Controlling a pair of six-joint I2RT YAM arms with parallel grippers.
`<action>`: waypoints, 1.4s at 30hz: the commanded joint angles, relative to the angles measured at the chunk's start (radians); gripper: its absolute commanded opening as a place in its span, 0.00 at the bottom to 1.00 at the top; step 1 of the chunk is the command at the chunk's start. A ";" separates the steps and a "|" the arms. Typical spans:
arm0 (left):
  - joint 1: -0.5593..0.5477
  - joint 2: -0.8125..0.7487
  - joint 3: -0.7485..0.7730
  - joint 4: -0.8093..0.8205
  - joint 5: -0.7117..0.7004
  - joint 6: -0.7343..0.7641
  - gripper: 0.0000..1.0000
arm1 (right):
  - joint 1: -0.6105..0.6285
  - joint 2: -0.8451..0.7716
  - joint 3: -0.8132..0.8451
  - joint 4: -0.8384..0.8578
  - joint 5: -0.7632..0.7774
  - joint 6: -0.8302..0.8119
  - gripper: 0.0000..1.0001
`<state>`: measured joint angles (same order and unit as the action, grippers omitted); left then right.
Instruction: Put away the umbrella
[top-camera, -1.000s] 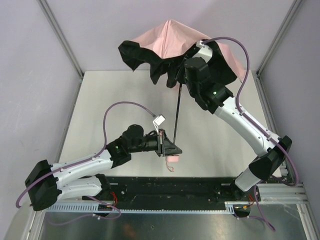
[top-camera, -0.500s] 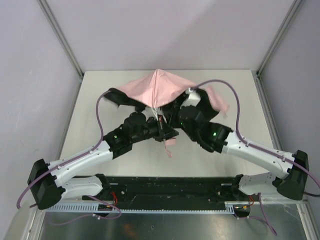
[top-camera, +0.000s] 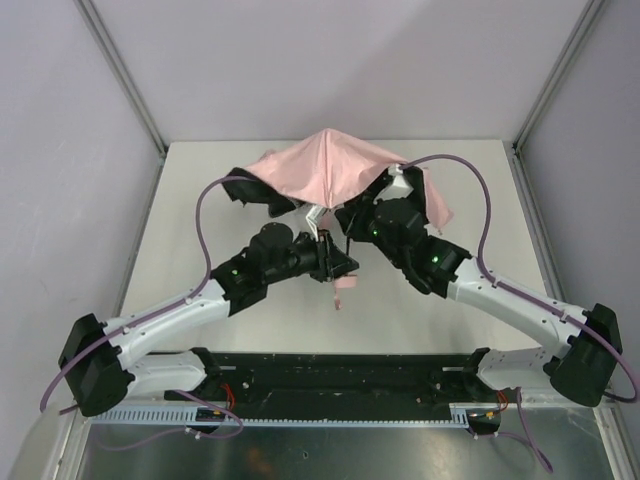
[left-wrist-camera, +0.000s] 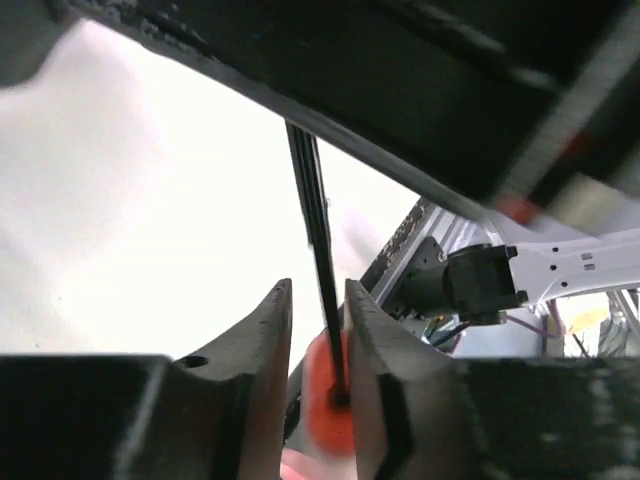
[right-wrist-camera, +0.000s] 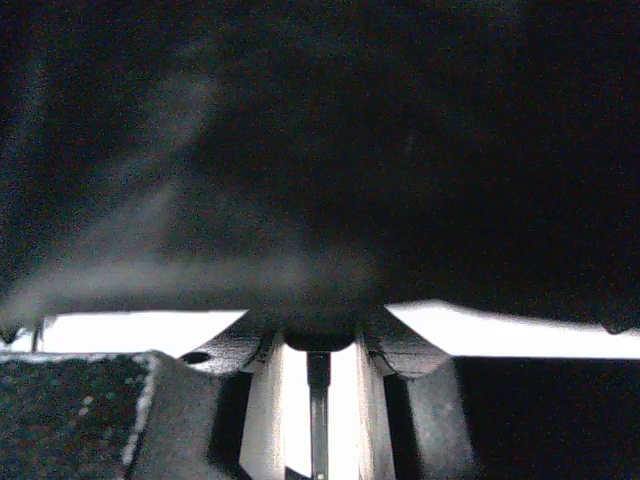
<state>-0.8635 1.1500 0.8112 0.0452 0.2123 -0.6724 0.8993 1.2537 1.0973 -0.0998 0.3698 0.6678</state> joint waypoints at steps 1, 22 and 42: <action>0.021 -0.048 -0.003 0.141 0.027 0.109 0.46 | -0.073 -0.033 -0.039 0.124 0.110 -0.054 0.00; 0.139 -0.492 -0.050 0.013 0.346 0.300 0.79 | -0.197 -0.105 -0.293 0.655 -0.194 -0.593 0.00; 0.465 -0.028 0.529 -0.228 0.126 -0.206 1.00 | -0.286 -0.281 -0.381 0.641 -0.696 -0.725 0.00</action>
<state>-0.4400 1.0630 1.2934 -0.1555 0.2531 -0.7593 0.6086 0.9844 0.6956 0.4461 -0.2638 -0.0349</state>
